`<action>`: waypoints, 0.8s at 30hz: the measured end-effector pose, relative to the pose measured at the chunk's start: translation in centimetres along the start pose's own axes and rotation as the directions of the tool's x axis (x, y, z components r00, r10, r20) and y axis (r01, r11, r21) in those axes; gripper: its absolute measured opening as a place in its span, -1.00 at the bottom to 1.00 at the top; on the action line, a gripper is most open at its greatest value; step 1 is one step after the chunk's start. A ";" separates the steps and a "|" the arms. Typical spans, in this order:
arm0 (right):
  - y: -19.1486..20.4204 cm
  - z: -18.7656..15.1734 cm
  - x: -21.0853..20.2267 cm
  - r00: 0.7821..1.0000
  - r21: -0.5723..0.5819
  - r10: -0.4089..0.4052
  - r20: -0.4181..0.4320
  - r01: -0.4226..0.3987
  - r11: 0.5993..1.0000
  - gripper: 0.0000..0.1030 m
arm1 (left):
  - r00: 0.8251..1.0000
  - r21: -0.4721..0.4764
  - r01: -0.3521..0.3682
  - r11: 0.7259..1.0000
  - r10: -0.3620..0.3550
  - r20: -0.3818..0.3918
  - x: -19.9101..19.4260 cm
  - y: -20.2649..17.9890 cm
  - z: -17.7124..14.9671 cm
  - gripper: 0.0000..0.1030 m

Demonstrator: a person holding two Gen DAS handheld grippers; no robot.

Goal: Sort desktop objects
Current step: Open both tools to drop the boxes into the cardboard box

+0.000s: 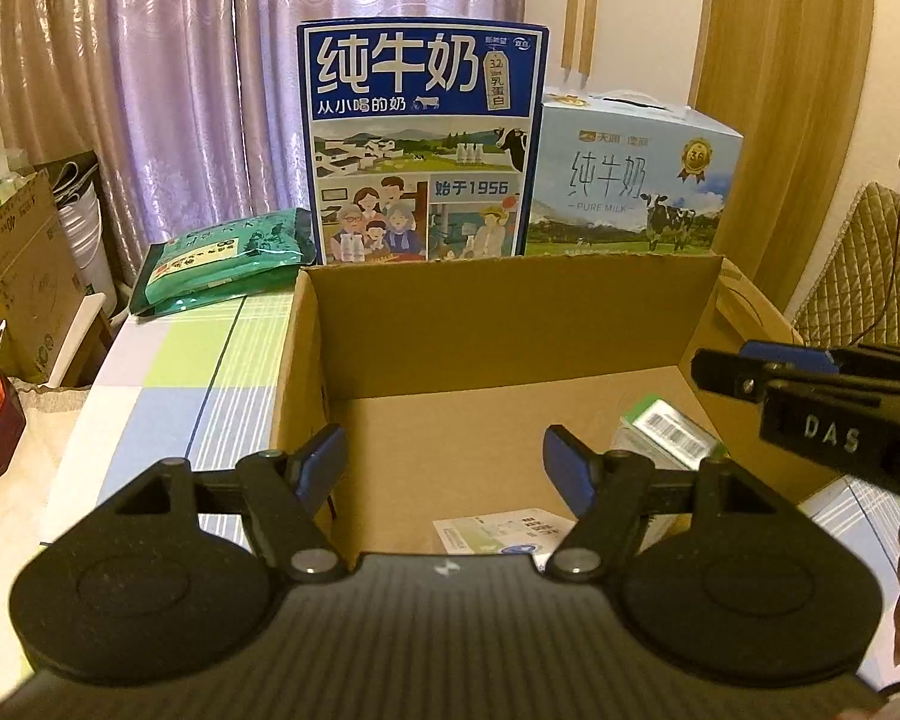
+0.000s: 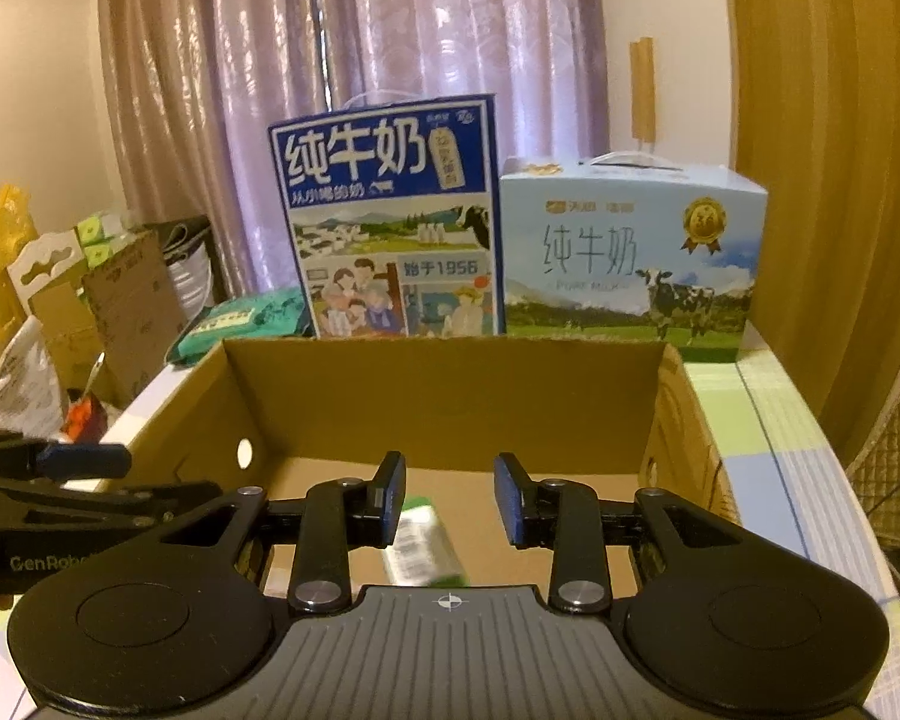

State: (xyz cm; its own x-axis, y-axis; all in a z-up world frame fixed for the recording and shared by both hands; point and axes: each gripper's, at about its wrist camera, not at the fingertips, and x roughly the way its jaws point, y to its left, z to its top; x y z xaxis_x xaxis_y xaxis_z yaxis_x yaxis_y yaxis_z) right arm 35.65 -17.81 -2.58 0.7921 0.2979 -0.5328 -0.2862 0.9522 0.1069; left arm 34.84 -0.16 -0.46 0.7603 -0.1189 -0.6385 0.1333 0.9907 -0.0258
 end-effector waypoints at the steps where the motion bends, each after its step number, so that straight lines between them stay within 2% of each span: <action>1: -0.1 0.0 -0.1 1.000 0.005 -0.003 0.002 0.003 1.000 -0.39 | 1.000 0.003 -0.001 1.000 0.001 0.001 0.0 0.0 0.0 0.33; 24: -0.9 0.2 -2.1 0.999 0.004 -0.013 0.045 0.013 1.000 -0.03 | 1.000 0.035 -0.010 0.999 0.010 0.001 -1.0 -0.2 -0.2 0.39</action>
State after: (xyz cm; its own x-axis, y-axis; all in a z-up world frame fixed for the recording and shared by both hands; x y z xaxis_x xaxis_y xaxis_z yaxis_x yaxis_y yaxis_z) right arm 34.39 -19.26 -1.42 0.8193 0.2878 -0.4958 -0.2734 0.9563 0.1035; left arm 33.90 -0.24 -0.02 0.7624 -0.1087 -0.6379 0.1477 0.9890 0.0080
